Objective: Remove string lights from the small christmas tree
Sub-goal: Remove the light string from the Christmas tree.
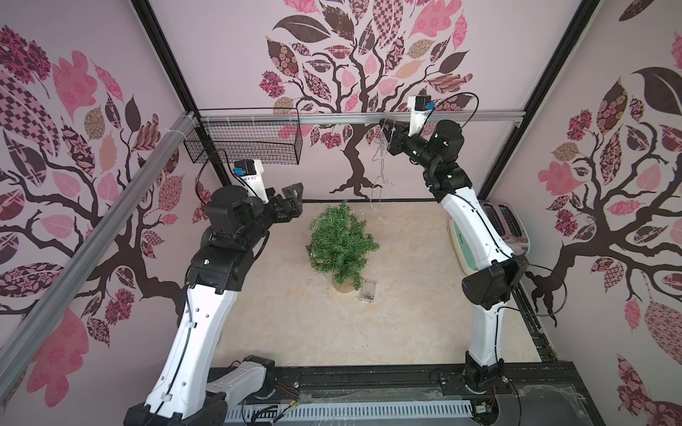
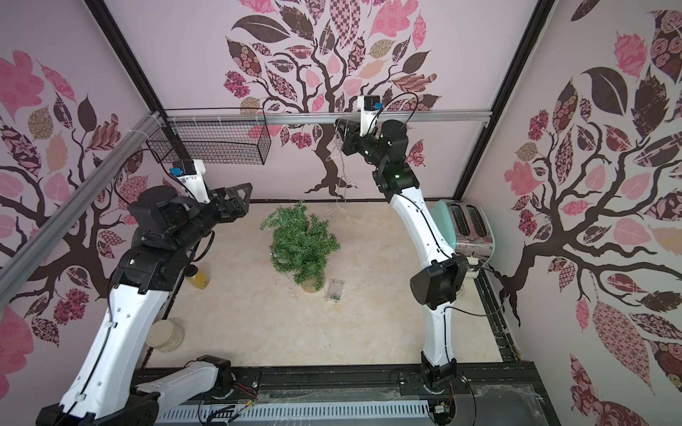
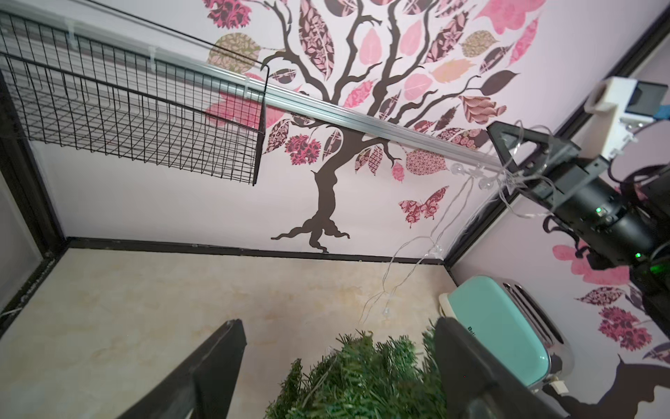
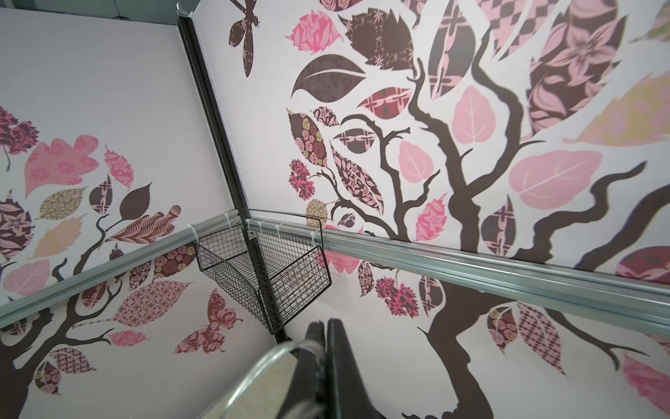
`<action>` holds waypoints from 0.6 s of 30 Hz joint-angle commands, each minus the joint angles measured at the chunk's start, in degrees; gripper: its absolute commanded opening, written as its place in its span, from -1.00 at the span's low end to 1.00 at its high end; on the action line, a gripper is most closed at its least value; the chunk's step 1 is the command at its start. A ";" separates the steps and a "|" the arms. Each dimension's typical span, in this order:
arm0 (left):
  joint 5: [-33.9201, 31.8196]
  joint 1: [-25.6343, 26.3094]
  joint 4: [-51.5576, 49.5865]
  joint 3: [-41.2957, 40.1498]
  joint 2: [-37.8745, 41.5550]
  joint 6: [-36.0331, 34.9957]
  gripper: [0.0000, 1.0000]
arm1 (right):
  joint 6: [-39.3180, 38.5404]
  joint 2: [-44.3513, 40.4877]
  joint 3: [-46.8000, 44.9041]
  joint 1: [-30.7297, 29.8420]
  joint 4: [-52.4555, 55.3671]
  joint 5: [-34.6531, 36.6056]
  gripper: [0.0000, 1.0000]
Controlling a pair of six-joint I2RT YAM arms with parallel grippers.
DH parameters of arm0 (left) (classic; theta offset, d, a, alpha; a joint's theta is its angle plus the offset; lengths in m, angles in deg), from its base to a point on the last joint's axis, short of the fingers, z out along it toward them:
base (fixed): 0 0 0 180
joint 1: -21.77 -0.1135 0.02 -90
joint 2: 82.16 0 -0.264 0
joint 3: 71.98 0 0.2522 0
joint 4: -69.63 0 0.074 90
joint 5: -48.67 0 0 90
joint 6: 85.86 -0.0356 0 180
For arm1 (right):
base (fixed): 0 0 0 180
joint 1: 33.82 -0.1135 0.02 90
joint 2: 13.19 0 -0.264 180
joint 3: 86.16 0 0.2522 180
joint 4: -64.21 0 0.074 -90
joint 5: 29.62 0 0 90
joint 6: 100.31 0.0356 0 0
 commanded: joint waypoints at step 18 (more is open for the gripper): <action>29.08 -3.94 36.83 -1.98 -26.41 4.47 0.69 | 21.82 15.77 14.54 -5.69 -14.49 -9.90 -1.00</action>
